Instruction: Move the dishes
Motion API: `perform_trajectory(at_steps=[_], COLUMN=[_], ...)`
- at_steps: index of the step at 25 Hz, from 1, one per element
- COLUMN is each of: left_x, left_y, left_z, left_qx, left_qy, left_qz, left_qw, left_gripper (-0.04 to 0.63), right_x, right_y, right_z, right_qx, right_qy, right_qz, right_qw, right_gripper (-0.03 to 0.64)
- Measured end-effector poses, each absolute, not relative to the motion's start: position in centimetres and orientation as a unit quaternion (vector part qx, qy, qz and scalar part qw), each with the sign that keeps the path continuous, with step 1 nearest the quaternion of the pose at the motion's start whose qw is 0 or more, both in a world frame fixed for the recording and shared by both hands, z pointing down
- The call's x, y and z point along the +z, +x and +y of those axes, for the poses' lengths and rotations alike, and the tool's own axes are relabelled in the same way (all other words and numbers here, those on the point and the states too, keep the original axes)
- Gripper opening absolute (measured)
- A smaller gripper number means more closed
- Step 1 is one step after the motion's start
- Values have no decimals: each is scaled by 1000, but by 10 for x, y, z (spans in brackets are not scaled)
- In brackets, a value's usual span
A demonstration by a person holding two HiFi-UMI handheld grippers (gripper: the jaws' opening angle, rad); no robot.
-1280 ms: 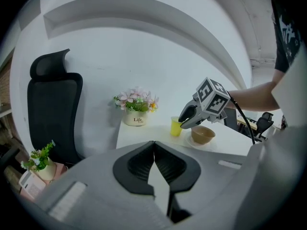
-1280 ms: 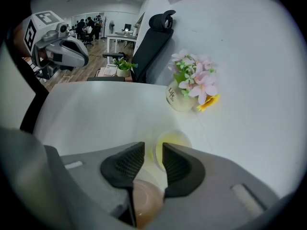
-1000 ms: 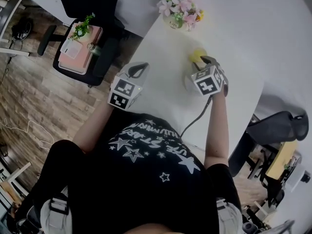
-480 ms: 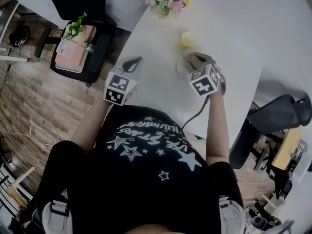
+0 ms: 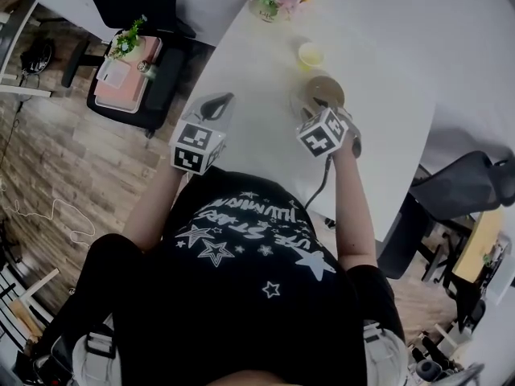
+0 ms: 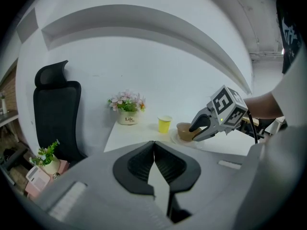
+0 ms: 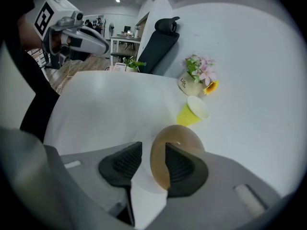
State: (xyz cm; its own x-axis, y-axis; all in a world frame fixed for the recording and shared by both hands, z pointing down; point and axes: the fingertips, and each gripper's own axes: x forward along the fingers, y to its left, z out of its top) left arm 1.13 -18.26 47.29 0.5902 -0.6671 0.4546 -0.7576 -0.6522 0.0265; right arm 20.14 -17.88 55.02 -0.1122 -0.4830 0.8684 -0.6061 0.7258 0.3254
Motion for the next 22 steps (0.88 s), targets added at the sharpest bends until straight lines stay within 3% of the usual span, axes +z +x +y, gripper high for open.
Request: perform_trajectory(at_steps=[7, 11, 22], left_x=[471, 468, 467], left_y=[11, 15, 32], left_z=[-176, -177, -183], left_qx=[206, 203, 207], left_qy=[882, 883, 894], left_qz=[-410, -409, -385], left_qw=[108, 104, 100], left_gripper=[11, 12, 11], right_x=[564, 560, 527], right_y=[209, 211, 229], right_z=[-175, -175, -172], right_qx=[37, 23, -3], right_qy=[370, 372, 412], right_qz=[-718, -713, -705], right_qw=[588, 594, 577], right_gripper=[110, 25, 25])
